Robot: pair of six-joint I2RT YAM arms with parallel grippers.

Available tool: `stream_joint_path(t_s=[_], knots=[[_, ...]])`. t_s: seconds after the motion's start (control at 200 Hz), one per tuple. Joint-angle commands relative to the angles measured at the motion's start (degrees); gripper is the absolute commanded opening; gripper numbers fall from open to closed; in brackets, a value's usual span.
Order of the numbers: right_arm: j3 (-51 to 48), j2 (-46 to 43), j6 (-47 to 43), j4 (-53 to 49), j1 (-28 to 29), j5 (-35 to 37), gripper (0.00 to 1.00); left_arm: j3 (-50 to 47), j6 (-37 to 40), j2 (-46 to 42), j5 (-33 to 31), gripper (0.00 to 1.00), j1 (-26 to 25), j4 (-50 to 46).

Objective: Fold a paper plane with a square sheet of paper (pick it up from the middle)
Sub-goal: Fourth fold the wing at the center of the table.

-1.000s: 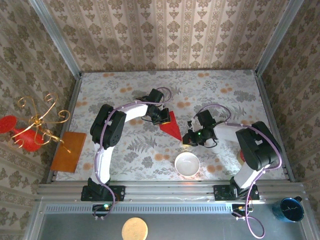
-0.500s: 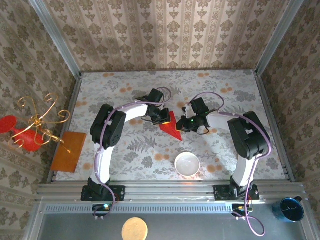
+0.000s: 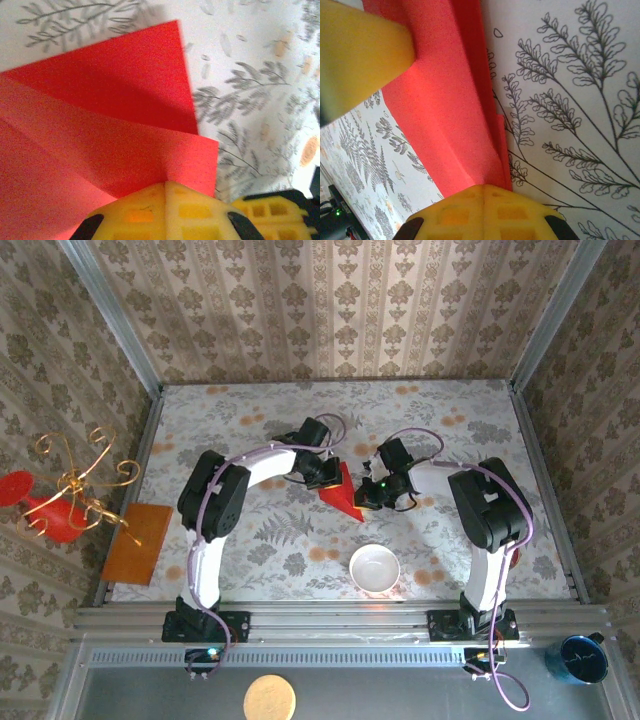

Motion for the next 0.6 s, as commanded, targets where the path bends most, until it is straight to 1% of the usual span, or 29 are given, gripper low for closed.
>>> stream_joint_path(t_s=[0.0, 0.14, 0.345, 0.425, 0.595], knots=[[-0.49, 3.31, -1.26, -6.31, 0.26, 6.80, 0.03, -2.18, 2.30, -4.51, 0.10, 0.07, -1.20, 2.34], [-0.15, 3.63, -1.13, -6.68, 0.30, 6.65, 0.03, -3.99, 1.75, -4.03, 1.84, 0.07, -1.87, 3.90], [-0.03, 3.99, -0.92, -7.35, 0.26, 6.89, 0.03, -3.70, 2.09, -1.69, 3.55, 0.07, -2.02, 3.54], [-0.03, 4.13, -0.87, -7.54, 0.26, 6.97, 0.03, -3.18, 2.44, -0.61, 3.42, 0.07, -2.01, 2.85], [-0.18, 4.47, -0.92, -8.42, 0.26, 7.61, 0.03, -2.46, 2.55, 1.10, 0.59, 0.07, -1.63, 0.88]])
